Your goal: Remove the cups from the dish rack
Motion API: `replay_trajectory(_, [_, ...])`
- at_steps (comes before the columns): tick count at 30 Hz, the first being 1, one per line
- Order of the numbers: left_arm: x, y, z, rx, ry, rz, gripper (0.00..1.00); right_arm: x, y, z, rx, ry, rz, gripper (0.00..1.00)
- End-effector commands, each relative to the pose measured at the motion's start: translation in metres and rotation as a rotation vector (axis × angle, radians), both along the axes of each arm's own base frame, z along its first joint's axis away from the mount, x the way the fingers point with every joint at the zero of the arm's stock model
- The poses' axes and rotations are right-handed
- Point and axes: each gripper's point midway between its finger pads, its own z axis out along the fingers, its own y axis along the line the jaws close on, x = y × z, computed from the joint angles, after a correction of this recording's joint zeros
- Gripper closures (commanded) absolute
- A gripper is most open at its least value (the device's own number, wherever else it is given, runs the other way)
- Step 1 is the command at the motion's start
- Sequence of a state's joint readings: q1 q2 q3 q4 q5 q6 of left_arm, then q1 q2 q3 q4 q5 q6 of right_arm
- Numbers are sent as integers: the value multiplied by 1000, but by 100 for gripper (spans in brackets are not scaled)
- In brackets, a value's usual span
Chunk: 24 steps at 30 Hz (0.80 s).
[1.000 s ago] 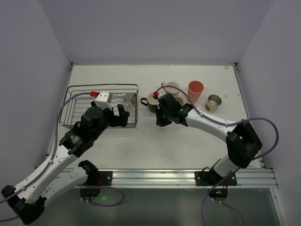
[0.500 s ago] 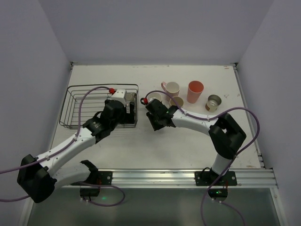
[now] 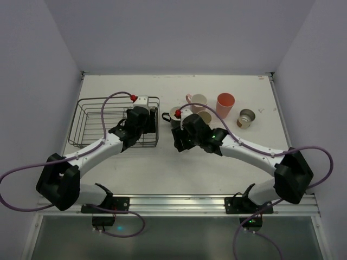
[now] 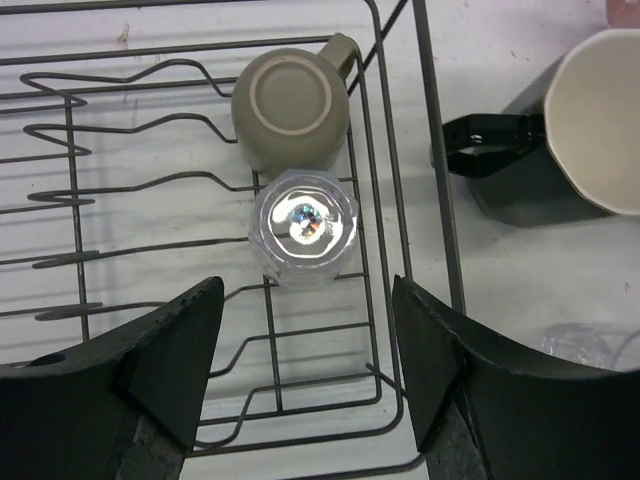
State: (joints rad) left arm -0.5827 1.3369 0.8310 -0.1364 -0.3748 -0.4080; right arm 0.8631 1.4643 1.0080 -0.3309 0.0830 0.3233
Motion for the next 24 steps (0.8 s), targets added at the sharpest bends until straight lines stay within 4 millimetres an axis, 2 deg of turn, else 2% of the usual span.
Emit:
replay_trajectory(1, [31, 1, 27, -49, -97, 53, 28, -3, 7, 33, 133, -78, 26, 40])
replay_trajectory(2, [35, 0, 22, -44, -84, 54, 28, -4, 5, 46, 163, -106, 26, 40])
replay_trajectory(8, [48, -10, 11, -30, -51, 17, 28, -11, 2, 67, 232, -160, 51, 40])
replay_trajectory(12, [53, -7, 8, -13, -50, 30, 31, -12, 2, 64, 236, -158, 53, 41])
replay_trajectory(15, [57, -4, 4, -2, -47, 42, 37, -13, 2, 64, 241, -157, 52, 41])
replay_trajectory(18, [59, -2, -4, 18, -29, 52, 38, -13, 1, 69, 255, -168, 46, 41])
replay_trajectory(21, [59, -1, -9, 32, -16, 54, 45, -10, -3, 79, 266, -192, 19, 41])
replay_trajectory(22, [59, -1, -10, 31, -14, 53, 52, -10, -3, 82, 275, -197, 20, 41])
replay_trajectory(24, [59, -2, -7, 24, -20, 48, 59, -11, -2, 92, 308, -211, 16, 41])
